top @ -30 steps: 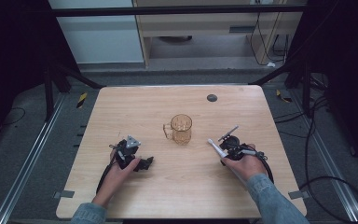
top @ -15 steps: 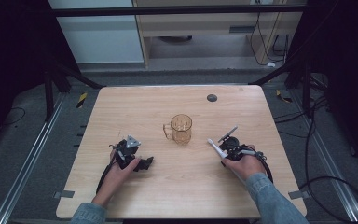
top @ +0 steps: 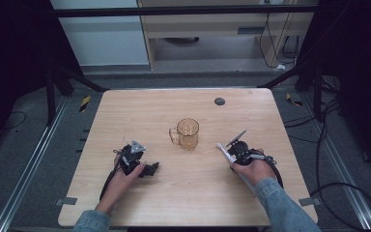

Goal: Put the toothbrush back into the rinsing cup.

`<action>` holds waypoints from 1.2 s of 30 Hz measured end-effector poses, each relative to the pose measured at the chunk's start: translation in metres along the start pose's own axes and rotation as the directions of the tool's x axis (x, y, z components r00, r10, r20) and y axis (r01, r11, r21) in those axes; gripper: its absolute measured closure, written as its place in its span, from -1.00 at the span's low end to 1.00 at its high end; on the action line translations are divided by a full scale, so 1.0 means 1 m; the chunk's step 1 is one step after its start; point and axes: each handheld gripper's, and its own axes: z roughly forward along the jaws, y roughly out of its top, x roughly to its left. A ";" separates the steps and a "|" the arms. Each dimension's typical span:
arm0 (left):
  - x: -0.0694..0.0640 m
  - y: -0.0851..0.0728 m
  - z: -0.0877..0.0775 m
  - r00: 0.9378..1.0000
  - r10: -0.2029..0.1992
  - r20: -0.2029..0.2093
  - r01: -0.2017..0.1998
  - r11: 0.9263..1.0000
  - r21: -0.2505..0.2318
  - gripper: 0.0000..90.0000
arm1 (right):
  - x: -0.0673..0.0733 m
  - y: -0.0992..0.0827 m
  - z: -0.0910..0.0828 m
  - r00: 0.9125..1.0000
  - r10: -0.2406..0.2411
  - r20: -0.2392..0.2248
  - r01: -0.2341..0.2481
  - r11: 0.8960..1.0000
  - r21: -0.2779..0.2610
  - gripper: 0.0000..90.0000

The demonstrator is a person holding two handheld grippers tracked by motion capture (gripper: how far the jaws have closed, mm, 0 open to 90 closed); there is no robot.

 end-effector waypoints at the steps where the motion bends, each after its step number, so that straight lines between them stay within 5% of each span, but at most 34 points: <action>1: 0.000 0.000 0.000 1.000 0.000 0.000 0.000 1.000 0.000 -1.00 | 0.000 0.000 0.000 1.000 -0.001 -0.001 0.001 1.000 0.001 0.47; 26: 0.000 0.000 0.000 1.000 0.000 0.000 0.000 1.000 0.000 -1.00 | -0.002 0.006 -0.017 1.000 -0.017 -0.016 0.017 1.000 0.003 0.49; 36: 0.000 0.000 0.000 1.000 0.000 0.000 0.000 1.000 0.000 -1.00 | -0.009 0.015 -0.040 1.000 -0.013 0.006 0.013 0.999 -0.052 0.49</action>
